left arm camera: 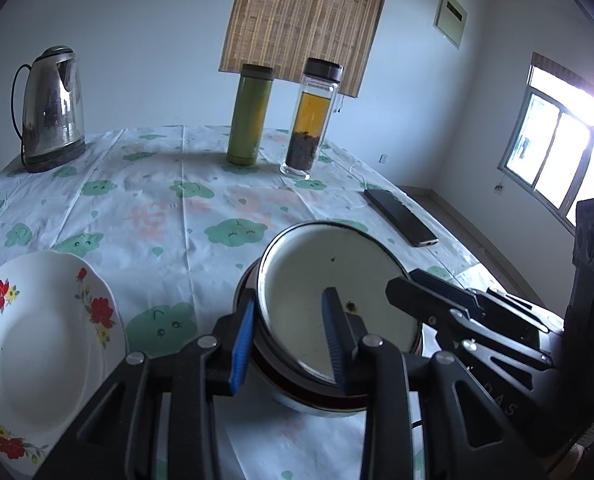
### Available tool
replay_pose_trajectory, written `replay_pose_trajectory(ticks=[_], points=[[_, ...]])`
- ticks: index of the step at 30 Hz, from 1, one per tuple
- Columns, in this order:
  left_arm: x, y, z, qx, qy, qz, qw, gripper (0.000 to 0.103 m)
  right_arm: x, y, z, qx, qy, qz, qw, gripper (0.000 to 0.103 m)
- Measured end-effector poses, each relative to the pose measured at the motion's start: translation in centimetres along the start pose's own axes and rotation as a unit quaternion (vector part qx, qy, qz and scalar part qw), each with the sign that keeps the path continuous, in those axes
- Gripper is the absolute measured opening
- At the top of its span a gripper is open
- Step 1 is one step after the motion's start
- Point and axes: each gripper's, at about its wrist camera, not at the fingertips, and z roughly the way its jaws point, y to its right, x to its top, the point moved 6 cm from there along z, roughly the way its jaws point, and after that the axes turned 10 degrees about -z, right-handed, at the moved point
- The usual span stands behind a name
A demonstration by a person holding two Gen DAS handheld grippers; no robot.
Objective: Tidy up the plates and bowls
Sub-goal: 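Lower the white enamel bowl with the left gripper into the pink plastic bowl, then open the left gripper and regrasp the rim of the bowl stack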
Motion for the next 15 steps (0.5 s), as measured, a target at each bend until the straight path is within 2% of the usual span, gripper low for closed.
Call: replay_pose_trajectory(ticks=[6,10,15], points=[[0.2,0.0,-0.4,-0.002,0.007,0.001,1.0000,0.035,-0.1,0.1,0.0,0.000,0.001,0.001,1.000,0.022],[0.6,0.1,-1.1,-0.007,0.021,0.000,0.9998,0.050,0.1,0.0,-0.4,-0.001,0.015,-0.002,1.000,0.022],[0.4,0.1,-0.9,-0.004,0.017,0.002,0.9998,0.050,0.1,-0.3,-0.4,0.004,0.018,-0.007,1.000,0.022]])
